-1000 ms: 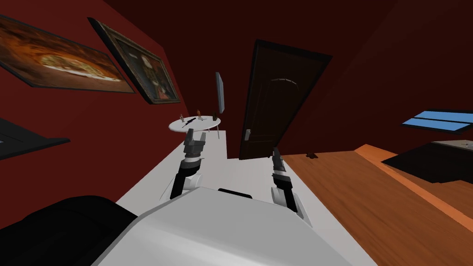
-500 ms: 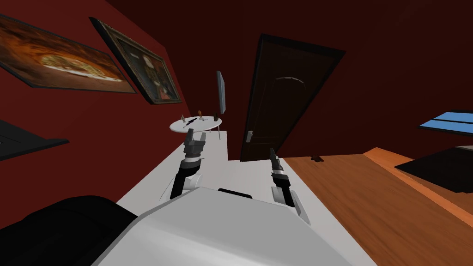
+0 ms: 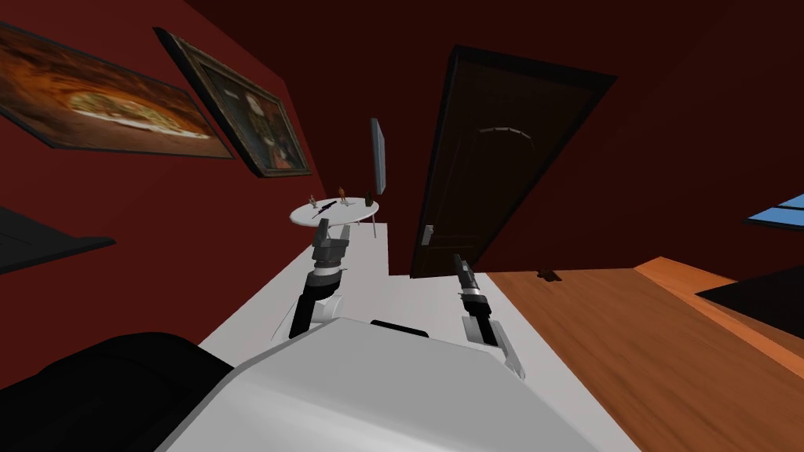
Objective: Pull the door open
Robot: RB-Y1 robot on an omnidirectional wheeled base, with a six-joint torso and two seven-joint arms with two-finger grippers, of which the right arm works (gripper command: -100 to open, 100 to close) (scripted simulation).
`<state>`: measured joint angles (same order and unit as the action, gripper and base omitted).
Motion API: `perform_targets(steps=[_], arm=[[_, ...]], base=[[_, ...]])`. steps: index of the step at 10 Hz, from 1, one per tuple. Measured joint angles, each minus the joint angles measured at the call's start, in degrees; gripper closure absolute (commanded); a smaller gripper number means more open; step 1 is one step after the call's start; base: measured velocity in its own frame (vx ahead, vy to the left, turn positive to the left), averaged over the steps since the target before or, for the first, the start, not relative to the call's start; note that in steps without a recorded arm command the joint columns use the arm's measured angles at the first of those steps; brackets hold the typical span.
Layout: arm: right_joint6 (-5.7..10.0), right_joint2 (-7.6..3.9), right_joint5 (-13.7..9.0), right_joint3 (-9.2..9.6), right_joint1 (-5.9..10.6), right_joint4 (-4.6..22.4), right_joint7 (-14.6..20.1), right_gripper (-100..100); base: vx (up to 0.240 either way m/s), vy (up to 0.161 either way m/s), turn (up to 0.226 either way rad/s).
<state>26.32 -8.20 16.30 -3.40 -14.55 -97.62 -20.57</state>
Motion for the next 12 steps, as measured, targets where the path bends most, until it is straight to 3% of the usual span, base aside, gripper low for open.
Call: perform_targets(steps=[6, 12], arm=[[0.49, -1.95, 4.9, -1.33, 3.77, 8.1, -6.8, -100], [0.07, -3.65, 9.4, -2.23, 6.88, 14.3, -12.7, -100]], base=[[0.102, 0.028, 0.043], [0.098, 0.017, 0.038]])
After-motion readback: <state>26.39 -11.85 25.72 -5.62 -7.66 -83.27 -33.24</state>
